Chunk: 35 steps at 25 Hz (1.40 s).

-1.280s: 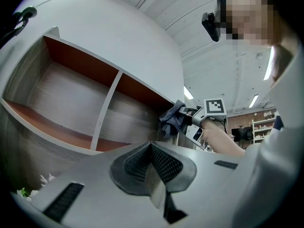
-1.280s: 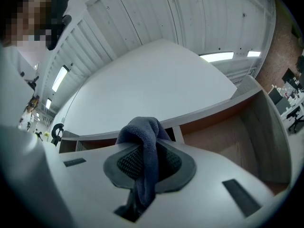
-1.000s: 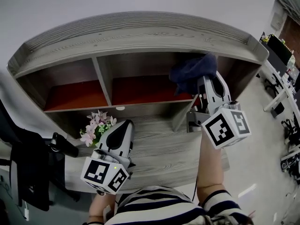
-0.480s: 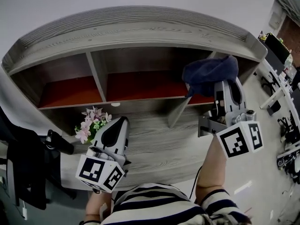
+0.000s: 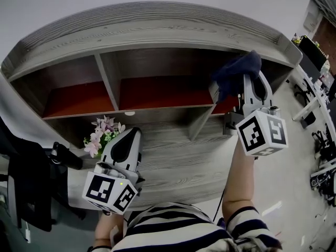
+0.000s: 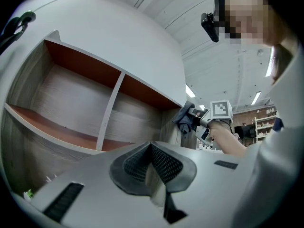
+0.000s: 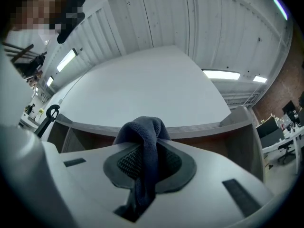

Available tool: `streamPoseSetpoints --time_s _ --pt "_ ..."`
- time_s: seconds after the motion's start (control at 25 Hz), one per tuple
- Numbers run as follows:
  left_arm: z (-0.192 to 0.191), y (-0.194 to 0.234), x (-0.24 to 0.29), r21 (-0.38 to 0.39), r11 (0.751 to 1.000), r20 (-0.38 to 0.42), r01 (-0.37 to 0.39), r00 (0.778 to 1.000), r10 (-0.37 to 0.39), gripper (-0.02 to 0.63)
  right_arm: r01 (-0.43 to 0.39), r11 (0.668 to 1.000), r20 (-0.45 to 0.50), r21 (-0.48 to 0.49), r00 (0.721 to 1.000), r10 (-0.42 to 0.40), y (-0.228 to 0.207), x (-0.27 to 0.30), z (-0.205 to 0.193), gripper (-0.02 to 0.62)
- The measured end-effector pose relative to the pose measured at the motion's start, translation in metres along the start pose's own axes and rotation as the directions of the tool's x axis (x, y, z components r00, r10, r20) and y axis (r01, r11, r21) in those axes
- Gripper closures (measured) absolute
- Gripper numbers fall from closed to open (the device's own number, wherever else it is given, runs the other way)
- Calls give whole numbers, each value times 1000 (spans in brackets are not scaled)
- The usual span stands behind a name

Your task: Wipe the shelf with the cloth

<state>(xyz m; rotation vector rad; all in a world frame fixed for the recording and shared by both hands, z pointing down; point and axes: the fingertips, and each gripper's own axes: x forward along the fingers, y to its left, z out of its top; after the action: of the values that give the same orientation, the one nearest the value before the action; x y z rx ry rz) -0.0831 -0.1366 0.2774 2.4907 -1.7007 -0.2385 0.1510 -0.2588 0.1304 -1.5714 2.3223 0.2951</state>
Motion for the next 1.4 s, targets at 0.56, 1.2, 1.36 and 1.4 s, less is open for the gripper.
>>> streamPoseSetpoints --time_s 0.56,1.2,1.36,1.4 --pt "-8 3 2 -7 1000 -22 -11 1000 10 589 13 999 -80 29 997 -11 -3 -17 -50 537" --pt "-14 -1 1 -12 1000 -36 -10 999 10 589 36 993 -199 114 980 -13 -7 -40 -113 537" --pt "-15 -1 0 -16 1000 -39 -13 999 13 589 40 992 -208 120 978 -14 -8 -42 -117 537" --pt "-16 -1 0 -16 1000 -40 -14 999 14 589 40 992 -209 122 978 -13 -7 -42 -118 537"
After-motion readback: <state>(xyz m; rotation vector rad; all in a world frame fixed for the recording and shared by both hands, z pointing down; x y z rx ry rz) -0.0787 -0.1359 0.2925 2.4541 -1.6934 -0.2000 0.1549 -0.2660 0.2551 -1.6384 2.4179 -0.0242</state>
